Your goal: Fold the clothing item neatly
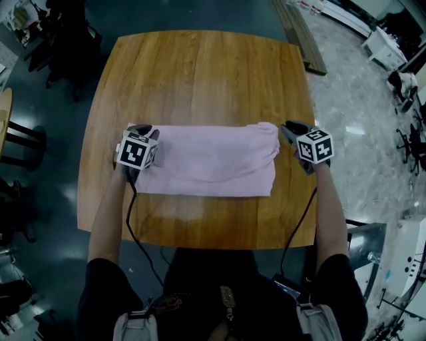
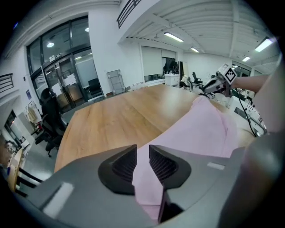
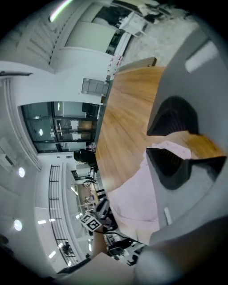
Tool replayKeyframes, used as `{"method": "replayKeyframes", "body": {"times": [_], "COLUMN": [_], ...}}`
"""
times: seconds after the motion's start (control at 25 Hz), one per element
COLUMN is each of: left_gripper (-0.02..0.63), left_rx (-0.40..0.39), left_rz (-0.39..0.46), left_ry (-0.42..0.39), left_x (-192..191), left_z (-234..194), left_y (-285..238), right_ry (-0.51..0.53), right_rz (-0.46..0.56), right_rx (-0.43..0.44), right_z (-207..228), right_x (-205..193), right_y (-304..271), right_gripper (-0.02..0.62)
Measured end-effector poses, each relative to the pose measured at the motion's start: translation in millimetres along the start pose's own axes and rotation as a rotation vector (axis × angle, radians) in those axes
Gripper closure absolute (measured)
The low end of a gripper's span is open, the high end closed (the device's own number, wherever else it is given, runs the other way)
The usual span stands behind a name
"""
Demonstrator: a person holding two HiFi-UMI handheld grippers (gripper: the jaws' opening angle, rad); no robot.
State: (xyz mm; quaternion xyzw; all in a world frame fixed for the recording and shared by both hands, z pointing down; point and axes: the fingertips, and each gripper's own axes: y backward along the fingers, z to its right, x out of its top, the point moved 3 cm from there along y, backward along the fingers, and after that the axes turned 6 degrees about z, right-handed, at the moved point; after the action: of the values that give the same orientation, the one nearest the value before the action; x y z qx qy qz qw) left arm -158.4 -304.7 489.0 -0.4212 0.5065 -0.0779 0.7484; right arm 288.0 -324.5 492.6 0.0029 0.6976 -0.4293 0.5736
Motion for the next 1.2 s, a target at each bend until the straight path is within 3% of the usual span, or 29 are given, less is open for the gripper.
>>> {"method": "replayKeyframes", "body": {"times": [0.2,0.52,0.68,0.84,0.88,0.92,1.0,1.2], "left_gripper": [0.488,0.478,0.411,0.356,0.38,0.448,0.551,0.56], "left_rx": [-0.168,-0.391,-0.499,-0.544,-0.549,-0.558,-0.588,-0.682], "left_rz": [0.026,0.069,0.02,-0.088,-0.11,-0.113,-0.051,0.086], "left_ry": [-0.066,-0.196,-0.291,-0.376,-0.382,-0.382,-0.397,-0.494], "left_x": [42,128,147,137,134,132,135,139], "left_z": [74,206,260,288,290,291,293,296], "left_y": [-21,-89,-124,-153,-157,-157,-149,-117], "right_ry": [0.102,0.251,0.325,0.393,0.403,0.412,0.433,0.501], "right_rz": [-0.067,-0.123,-0.118,-0.098,-0.099,-0.098,-0.09,-0.106], "right_rx": [0.074,0.258,0.334,0.395,0.403,0.412,0.445,0.599], "right_z": [23,15,11,12,14,16,16,-7], "right_x": [-9,-30,-35,-39,-39,-39,-37,-34], "right_y": [-14,-37,-38,-31,-29,-28,-29,-30], "right_gripper": [0.505,0.482,0.458,0.417,0.41,0.398,0.369,0.317]}}
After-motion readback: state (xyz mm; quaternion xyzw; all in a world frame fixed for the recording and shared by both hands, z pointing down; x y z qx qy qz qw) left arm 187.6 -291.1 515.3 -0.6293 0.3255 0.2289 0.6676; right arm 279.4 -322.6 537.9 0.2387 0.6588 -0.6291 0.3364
